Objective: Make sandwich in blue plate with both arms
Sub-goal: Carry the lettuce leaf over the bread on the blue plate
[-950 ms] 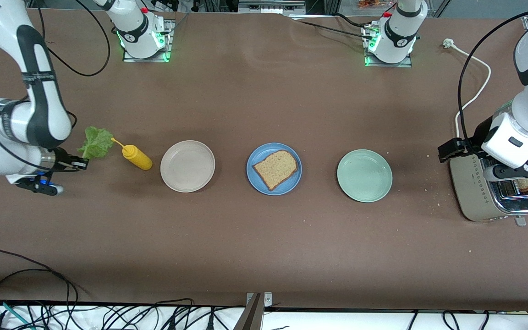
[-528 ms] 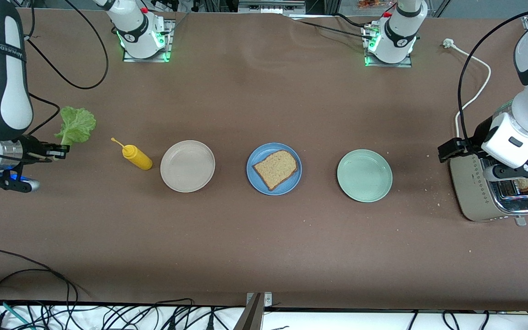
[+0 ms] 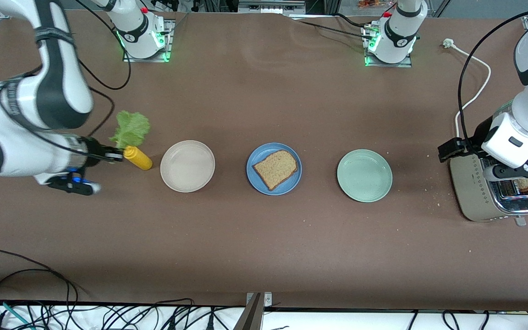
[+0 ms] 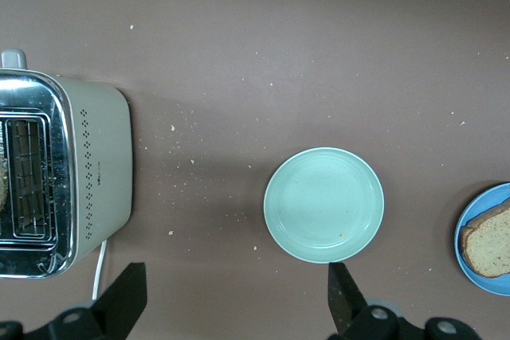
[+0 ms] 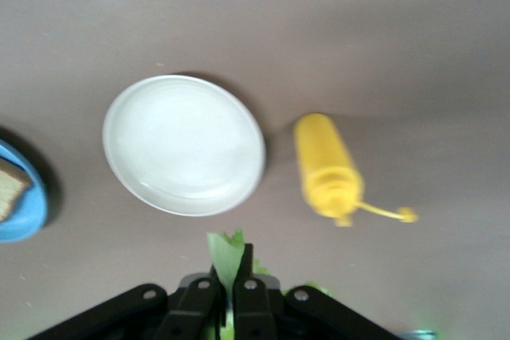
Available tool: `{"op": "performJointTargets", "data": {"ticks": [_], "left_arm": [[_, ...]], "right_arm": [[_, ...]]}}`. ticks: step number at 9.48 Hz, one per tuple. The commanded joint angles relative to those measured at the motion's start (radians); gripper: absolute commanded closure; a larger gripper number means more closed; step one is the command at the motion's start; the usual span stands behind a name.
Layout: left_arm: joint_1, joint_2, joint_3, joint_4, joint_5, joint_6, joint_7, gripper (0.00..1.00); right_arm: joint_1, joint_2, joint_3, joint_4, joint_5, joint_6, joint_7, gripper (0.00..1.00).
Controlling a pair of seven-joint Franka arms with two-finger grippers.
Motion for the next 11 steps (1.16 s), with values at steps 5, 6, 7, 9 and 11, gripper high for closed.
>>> {"op": "performJointTargets", "data": {"ticks": [5,6,7,9,11], "left_arm": [[0.003,0.007,-0.005,0.026,0.027,-0.027,0.018,0.00],[0.002,0.007,-0.006,0.026,0.027,-0.027,0.018,0.00],[0.002,0.007,-0.007,0.026,0.027,-0.028,0.016,0.00],[0.002,0.007,-0.007,0.026,0.028,-0.028,0.016,0.00],[0.002,0.007,-0.008,0.026,0.030,-0.030,0.016,0.00]], "right_arm": [[0.386,0.206,0.002,0.030,0.017,0.478,0.877,1.00],[0.424,0.249,0.002,0.030,0.012,0.565,1.022,1.00],[0.467,0.287,0.001,0.030,0.003,0.651,1.180,1.00],[0.493,0.318,-0.001,0.029,-0.020,0.696,1.295,1.00],[0.495,0.326,0.001,0.030,-0.006,0.713,1.353,1.00]]}}
